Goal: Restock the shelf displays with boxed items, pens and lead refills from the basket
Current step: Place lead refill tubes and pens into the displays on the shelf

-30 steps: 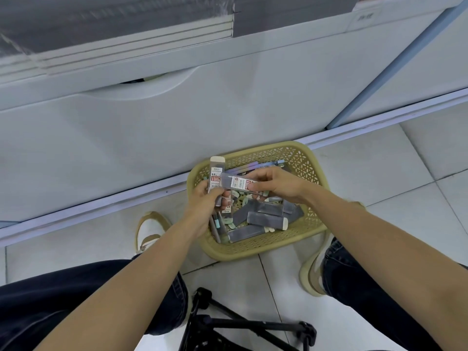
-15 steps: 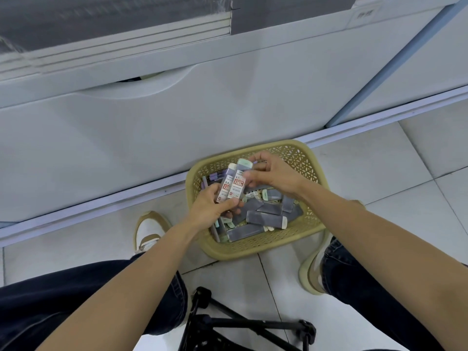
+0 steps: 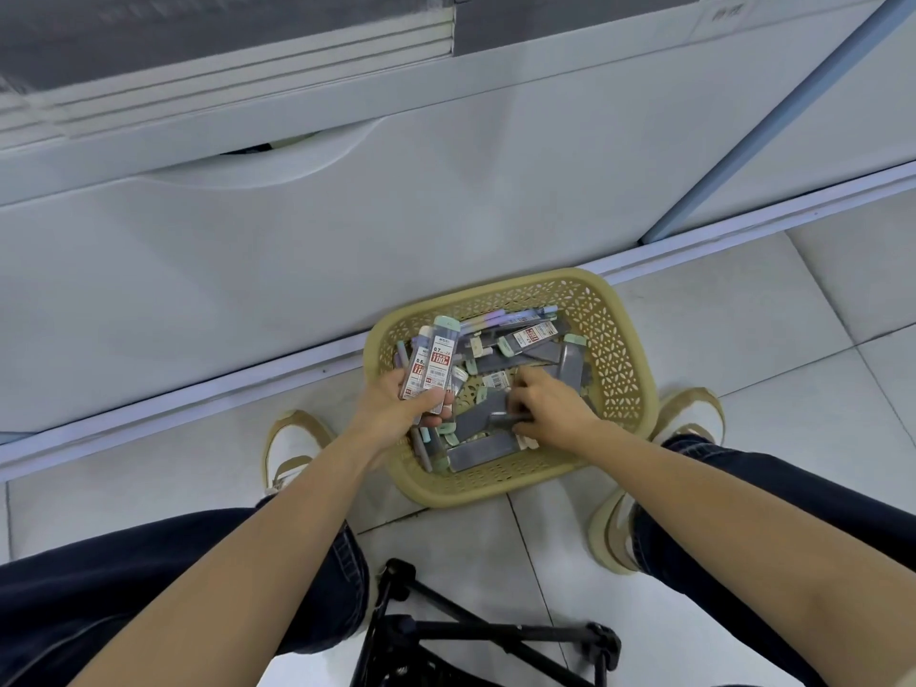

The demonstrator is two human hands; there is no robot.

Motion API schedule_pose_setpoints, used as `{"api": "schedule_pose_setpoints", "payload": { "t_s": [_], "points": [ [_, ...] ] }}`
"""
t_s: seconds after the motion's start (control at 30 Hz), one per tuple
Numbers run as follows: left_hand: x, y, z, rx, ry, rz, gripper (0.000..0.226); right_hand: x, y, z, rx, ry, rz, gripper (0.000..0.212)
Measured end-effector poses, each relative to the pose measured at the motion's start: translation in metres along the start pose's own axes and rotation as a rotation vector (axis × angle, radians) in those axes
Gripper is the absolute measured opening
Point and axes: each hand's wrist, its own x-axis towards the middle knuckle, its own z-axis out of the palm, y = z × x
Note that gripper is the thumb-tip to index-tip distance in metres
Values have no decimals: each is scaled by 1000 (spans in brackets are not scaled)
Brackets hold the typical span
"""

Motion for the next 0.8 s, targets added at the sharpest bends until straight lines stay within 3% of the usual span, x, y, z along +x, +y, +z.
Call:
{"api": "schedule_pose_setpoints", "payload": {
  "t_s": [0.2, 0.3, 0.43, 0.53, 0.6, 0.7, 0.8],
  "points": [
    [-4, 13, 8, -62, 0, 6, 31, 3, 6, -67, 836, 110, 172, 20],
    [-10, 30, 20, -108, -8, 33, 30, -1, 2, -108, 1026, 173, 96, 6],
    [-21, 54, 34, -244, -9, 66, 21, -16, -7, -151, 1255, 198, -13, 12],
    [-30, 70, 42, -370, -45, 93, 16, -31, -15, -170, 1311, 109, -84, 22],
    [-37, 81, 46, -494, -54, 114, 18, -44, -22, -178, 1206, 85, -110, 32],
    [-50, 95, 53, -623, -37, 147, 21, -62, -34, -185, 986, 207, -170, 18],
    [-67, 106, 58, -615, -9, 228, 14, -77, -49, -192, 957, 297, -219, 46]
  ]
}}
